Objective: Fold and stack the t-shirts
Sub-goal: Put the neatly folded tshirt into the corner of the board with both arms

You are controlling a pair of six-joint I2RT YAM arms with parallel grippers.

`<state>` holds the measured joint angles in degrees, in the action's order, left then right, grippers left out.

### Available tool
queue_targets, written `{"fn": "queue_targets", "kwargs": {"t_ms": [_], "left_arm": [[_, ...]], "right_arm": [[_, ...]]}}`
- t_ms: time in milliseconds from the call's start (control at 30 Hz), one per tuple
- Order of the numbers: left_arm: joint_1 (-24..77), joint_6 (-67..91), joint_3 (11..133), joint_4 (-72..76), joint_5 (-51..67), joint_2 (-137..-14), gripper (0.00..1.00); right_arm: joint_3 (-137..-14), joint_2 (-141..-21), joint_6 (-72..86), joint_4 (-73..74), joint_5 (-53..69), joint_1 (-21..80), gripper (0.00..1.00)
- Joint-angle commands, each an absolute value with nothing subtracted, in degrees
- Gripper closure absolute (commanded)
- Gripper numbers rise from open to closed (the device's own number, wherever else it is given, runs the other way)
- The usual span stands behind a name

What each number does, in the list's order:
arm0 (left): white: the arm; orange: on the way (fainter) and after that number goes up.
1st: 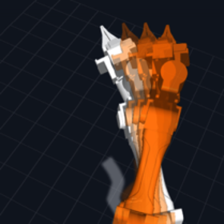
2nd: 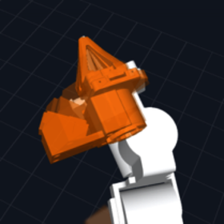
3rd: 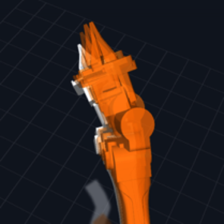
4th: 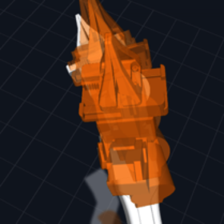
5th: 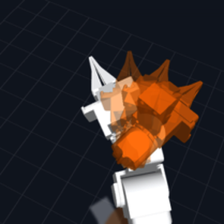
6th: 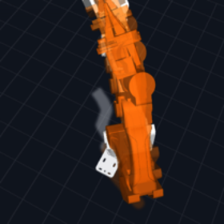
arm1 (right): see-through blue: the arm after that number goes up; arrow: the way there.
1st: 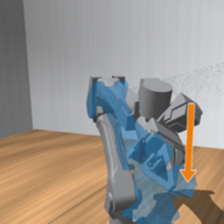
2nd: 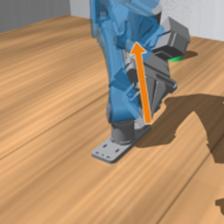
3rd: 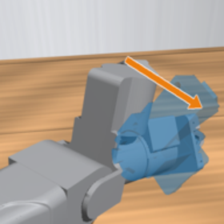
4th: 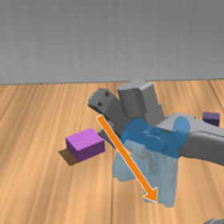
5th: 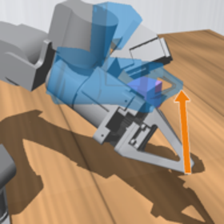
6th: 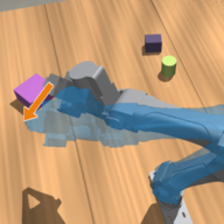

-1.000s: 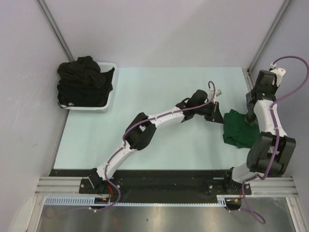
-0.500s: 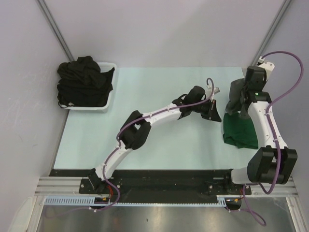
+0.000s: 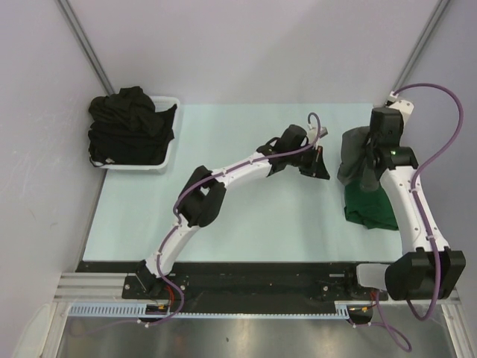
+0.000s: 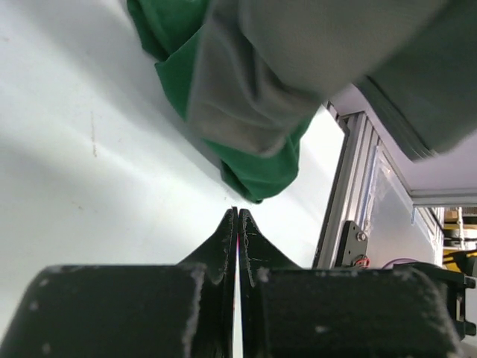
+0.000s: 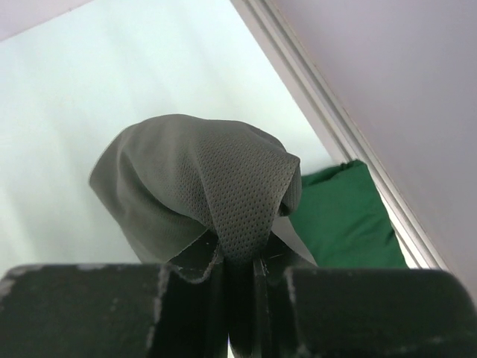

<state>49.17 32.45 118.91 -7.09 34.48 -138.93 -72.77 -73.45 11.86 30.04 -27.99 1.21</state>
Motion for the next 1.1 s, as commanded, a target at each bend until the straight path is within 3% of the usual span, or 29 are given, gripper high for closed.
{"fn": "queue_targets", "kwargs": {"t_ms": [0, 67, 167, 467, 1067], "left_arm": [[48.08, 28.75, 119.01, -9.49, 32.87, -133.25, 1.00], [47.38, 28.22, 118.65, -10.45, 32.00, -132.89, 0.98], [46.15, 27.34, 118.65, -12.21, 31.29, -132.36, 0.87], [43.16, 22.85, 116.64, -16.79, 29.36, -130.70, 0.67], [41.05, 20.30, 115.23, -18.81, 31.29, -129.38, 0.65]], "right_arm": [[-74.97, -67.78, 13.80, 33.92, -28.48, 2.19, 1.00], [-73.57, -66.36, 14.15, 35.67, -28.82, 2.37, 1.00], [-71.02, -63.03, 14.85, 37.78, -29.09, 2.55, 1.00], [-67.41, -58.01, 15.91, 42.27, -29.62, 3.16, 1.00], [-58.10, -63.54, 14.07, 34.19, -30.40, 1.85, 1.00]]}}
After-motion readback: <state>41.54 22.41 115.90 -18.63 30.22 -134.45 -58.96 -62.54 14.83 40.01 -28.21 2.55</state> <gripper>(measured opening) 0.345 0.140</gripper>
